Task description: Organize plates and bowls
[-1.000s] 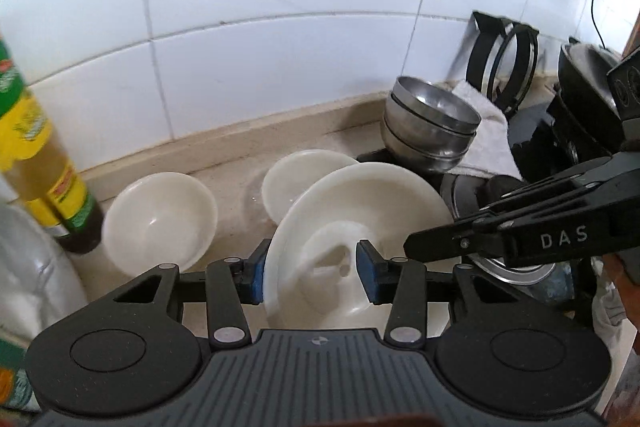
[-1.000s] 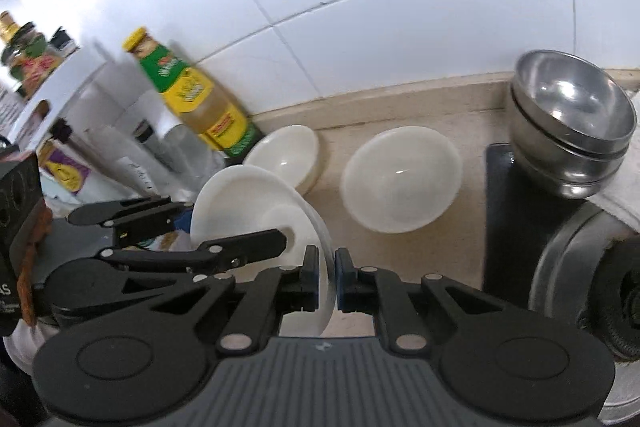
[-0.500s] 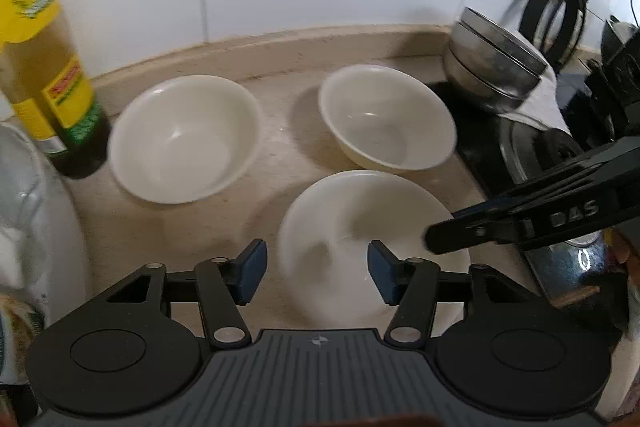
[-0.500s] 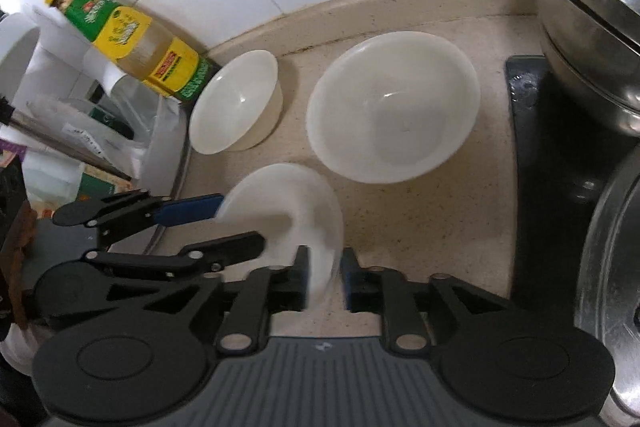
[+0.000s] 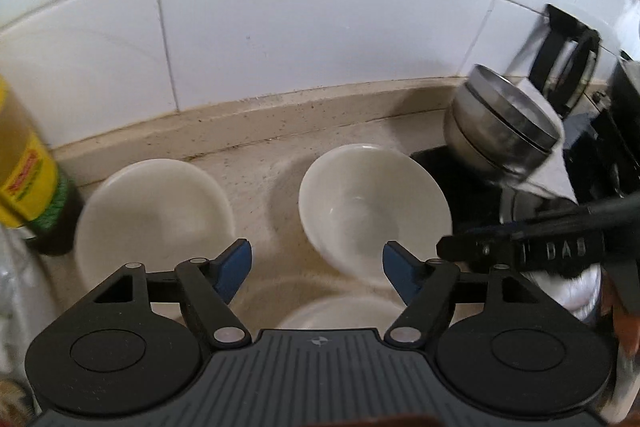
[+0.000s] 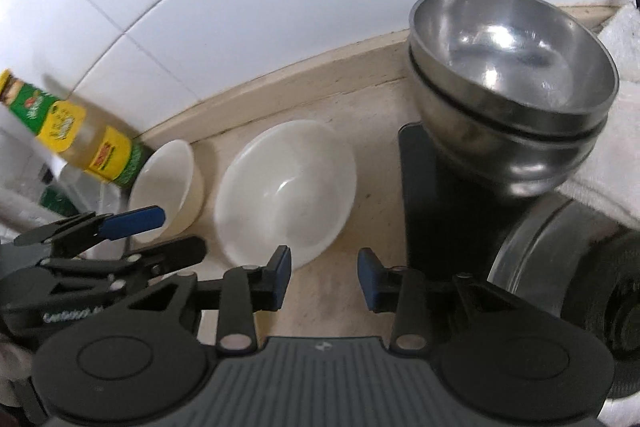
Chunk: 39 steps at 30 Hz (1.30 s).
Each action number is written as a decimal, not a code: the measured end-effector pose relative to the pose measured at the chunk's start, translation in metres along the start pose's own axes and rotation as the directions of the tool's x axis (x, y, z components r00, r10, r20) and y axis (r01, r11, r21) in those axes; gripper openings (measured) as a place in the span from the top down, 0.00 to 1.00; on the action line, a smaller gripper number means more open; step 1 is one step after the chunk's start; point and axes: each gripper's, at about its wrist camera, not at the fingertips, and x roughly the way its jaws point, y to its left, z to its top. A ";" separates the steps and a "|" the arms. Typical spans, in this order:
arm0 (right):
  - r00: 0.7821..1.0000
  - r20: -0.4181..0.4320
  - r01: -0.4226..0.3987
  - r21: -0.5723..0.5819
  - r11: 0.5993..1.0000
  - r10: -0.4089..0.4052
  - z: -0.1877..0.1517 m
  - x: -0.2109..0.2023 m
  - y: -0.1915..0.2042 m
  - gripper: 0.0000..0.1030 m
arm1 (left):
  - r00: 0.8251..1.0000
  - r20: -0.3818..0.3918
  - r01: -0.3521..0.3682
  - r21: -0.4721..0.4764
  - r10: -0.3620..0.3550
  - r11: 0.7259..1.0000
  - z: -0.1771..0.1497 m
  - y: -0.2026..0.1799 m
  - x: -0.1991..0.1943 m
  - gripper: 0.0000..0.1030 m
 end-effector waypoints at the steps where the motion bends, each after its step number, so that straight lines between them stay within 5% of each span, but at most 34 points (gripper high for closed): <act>1: 1.000 0.002 0.009 0.002 1.000 -0.009 0.002 0.003 0.000 0.65 | 1.000 -0.010 0.004 -0.013 -0.004 1.000 0.004 0.001 0.007 0.25; 7: 1.000 0.007 0.026 0.047 0.999 -0.026 0.015 0.018 -0.015 0.65 | 0.994 -0.062 0.083 -0.079 -0.088 0.993 0.016 0.003 0.035 0.32; 10: 1.000 -0.010 0.008 0.057 0.998 -0.008 0.019 0.027 -0.018 0.69 | 0.993 -0.088 0.070 -0.083 -0.077 0.994 0.016 0.003 0.051 0.48; 12: 1.000 -0.019 -0.017 0.049 0.999 0.018 0.020 0.032 -0.018 0.89 | 0.990 -0.111 0.081 -0.093 -0.091 0.992 0.014 0.006 0.060 0.68; 14: 0.999 -0.022 -0.046 0.064 0.997 0.047 0.019 0.033 -0.019 0.89 | 0.990 -0.108 0.084 -0.099 -0.094 0.992 0.010 0.009 0.061 0.72; 29: 0.994 0.048 -0.099 0.020 0.995 0.098 0.028 -0.012 -0.001 0.89 | 0.996 -0.001 0.090 -0.060 -0.090 0.994 0.021 0.004 0.001 0.72; 39: 0.988 0.037 -0.146 -0.051 0.988 0.148 0.009 -0.046 0.034 0.89 | 0.999 0.035 0.039 -0.029 -0.038 0.999 -0.008 -0.004 -0.055 0.71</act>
